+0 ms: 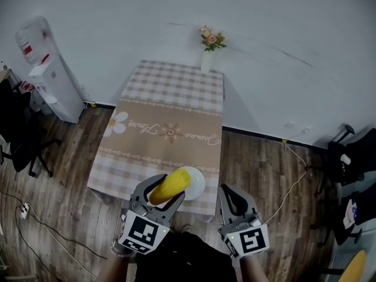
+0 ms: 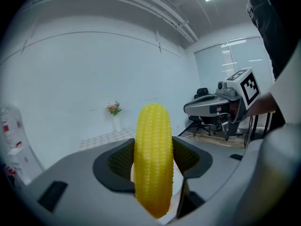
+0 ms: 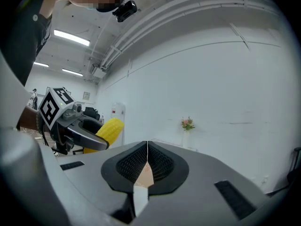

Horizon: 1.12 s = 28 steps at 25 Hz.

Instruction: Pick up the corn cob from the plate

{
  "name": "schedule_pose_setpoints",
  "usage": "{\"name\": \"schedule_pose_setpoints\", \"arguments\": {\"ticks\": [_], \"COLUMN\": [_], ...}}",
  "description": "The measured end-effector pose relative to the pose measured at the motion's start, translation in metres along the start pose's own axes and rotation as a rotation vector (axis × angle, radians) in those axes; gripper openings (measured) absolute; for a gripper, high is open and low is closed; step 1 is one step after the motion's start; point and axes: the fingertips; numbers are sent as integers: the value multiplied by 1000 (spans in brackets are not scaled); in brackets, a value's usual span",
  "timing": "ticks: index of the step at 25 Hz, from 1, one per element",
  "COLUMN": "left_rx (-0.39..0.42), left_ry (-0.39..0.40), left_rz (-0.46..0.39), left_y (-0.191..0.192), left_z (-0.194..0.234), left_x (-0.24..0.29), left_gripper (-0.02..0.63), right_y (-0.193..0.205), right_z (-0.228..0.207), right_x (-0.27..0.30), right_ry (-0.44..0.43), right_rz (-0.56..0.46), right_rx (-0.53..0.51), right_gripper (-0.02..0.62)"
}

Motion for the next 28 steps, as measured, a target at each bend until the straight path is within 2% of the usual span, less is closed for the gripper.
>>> {"name": "schedule_pose_setpoints", "arguments": {"ticks": [11,24,28], "left_rx": [-5,-15,-6], "left_ry": [-30,-15,-9], "left_rz": [-12,-3,-24], "left_y": [-3,-1,-14], "left_z": [1,-4,-2], "left_x": [-10,-6,-4], "left_gripper": [258,258,258], "right_y": [3,8,8], "right_z": [1,0,1], "right_x": [2,0,0], "right_ry": [-11,-6,-9], "right_rz": [13,31,30], "right_rx": [-7,-7,-16], "right_gripper": [43,42,41]}}
Point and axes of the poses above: the fingertips, and each gripper's own axes: x forward along the fingers, z to its left, y out of its underside, and after that the axes turned 8 degrees about -y, right-handed
